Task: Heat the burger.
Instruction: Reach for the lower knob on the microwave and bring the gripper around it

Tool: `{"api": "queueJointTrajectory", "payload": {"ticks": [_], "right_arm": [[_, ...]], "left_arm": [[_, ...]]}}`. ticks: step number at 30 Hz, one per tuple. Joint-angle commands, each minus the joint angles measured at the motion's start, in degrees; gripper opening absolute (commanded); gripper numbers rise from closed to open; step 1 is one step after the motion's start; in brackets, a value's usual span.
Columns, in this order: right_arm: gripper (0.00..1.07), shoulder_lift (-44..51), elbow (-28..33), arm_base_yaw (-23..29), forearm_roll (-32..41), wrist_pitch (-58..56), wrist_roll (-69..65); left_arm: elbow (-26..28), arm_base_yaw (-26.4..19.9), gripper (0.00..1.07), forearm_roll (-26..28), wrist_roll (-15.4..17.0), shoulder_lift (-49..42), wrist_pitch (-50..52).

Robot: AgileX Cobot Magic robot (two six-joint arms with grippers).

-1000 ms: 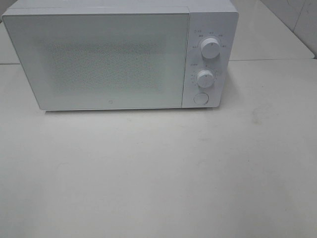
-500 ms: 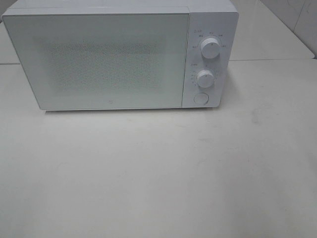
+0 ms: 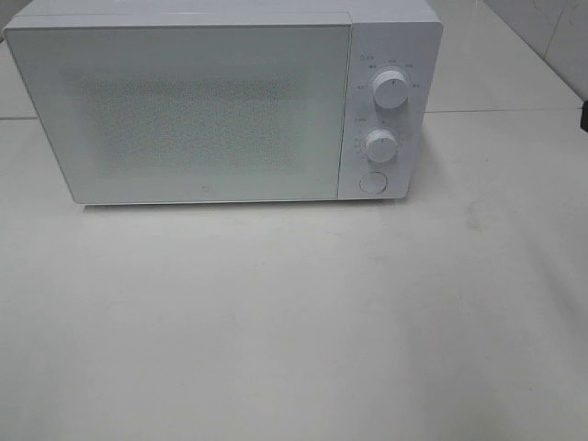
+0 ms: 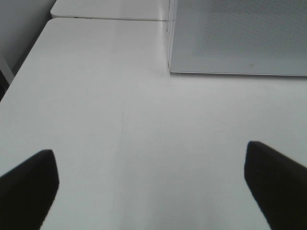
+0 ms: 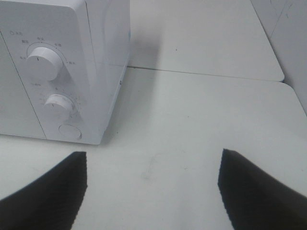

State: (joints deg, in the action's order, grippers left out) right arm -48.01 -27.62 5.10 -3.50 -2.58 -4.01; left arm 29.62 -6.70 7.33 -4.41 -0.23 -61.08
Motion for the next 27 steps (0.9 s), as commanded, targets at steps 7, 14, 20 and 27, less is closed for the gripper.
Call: {"api": "queueJointTrajectory", "payload": {"ticks": [7,14,20,27], "right_arm": [[0.75,-6.3,0.06,-0.23,-0.57,11.34,-1.2],[0.75,-13.12,0.06,-0.17,-0.11,22.63,-0.11],[0.75,-17.07,0.06,3.27,1.43,27.73,2.12],[0.75,-23.72,0.06,10.08,11.46,37.87,12.32]], "left_arm": [[-0.06,-0.17,0.98,0.06,0.29,-1.49,-0.17],[-0.06,-0.17,0.98,0.06,0.29,-1.49,-0.17],[-0.06,-0.17,0.98,0.06,0.29,-1.49,-0.17],[-0.06,-0.17,0.98,0.06,0.29,-1.49,-0.17]]}}
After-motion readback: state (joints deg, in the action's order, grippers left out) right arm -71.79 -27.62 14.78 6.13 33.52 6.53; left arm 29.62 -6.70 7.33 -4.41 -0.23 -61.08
